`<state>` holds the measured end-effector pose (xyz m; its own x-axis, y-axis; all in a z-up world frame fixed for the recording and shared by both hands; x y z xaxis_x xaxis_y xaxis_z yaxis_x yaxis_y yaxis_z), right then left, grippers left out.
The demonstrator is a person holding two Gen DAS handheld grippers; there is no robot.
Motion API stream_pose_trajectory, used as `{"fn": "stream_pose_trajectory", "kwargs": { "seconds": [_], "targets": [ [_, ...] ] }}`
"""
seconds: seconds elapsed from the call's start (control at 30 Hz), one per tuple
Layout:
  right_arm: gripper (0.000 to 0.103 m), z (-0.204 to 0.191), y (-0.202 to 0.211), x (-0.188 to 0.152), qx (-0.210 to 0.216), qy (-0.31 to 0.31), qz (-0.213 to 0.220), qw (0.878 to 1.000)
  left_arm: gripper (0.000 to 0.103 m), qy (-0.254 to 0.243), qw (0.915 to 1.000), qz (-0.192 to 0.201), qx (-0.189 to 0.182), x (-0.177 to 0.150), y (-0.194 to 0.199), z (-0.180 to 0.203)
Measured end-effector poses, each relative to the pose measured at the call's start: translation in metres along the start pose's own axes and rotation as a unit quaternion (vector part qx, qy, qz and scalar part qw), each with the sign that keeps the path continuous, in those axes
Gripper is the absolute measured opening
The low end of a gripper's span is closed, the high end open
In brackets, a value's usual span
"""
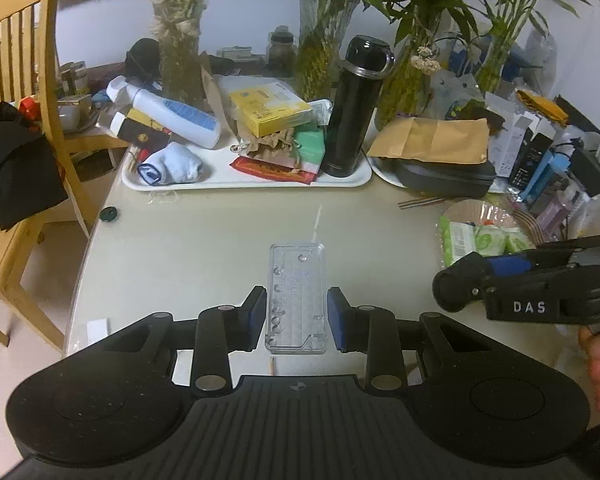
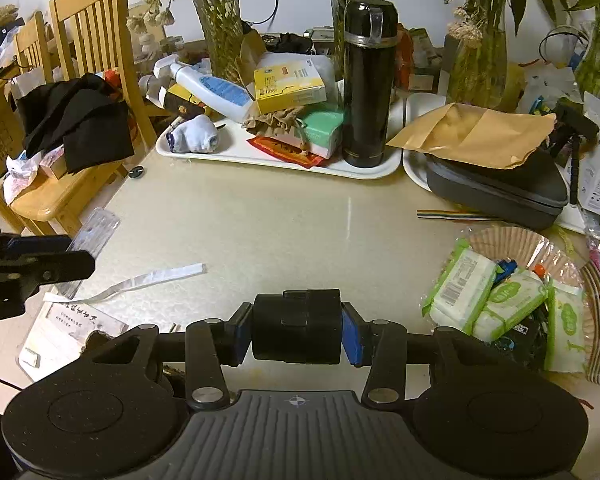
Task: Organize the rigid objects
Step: 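Carry tube and tray over the box while opening the left gripper to drop the tray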
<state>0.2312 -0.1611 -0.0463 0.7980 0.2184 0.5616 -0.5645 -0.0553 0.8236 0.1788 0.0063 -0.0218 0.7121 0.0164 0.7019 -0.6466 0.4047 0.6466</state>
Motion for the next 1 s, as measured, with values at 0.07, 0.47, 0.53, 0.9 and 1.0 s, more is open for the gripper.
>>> {"fn": "stream_pose_trajectory", "kwargs": {
  "seconds": [0.07,0.47,0.53,0.9,1.0],
  "targets": [
    [0.048,-0.001,0.006,-0.001,0.003,-0.004,0.006,1.0,0.032,0.002,1.0,0.005,0.0,-0.002,0.007,-0.001],
    [0.048,-0.029,0.049,-0.025,0.026,-0.002,0.034,0.999,0.032,-0.028,0.9994,0.018,0.007,-0.014,0.029,0.006],
    [0.048,-0.03,0.055,-0.028,0.031,-0.005,0.039,0.999,0.032,-0.034,0.9992,0.02,0.006,-0.016,0.032,0.007],
    [0.048,-0.015,0.059,-0.034,0.031,-0.023,0.032,0.999,0.032,-0.051,0.9979,-0.03,-0.025,-0.033,0.02,0.014],
    [0.048,-0.016,0.057,-0.036,0.031,-0.02,0.026,0.999,0.032,-0.063,0.9956,-0.057,-0.039,-0.04,0.011,0.02]
  ]
}}
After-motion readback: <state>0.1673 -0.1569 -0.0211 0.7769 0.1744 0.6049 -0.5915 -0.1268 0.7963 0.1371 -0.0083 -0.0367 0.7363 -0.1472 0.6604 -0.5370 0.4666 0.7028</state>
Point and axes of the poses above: each gripper's, at about its wrist camera, not at the fingertips, and y roughly against the way its jaws point, z to its right, x to its top, the point moved 8 cm from there along -y, roughly the way its jaws point, and after that the axes turned 15 degrees about -x, right-handed, at the moved point
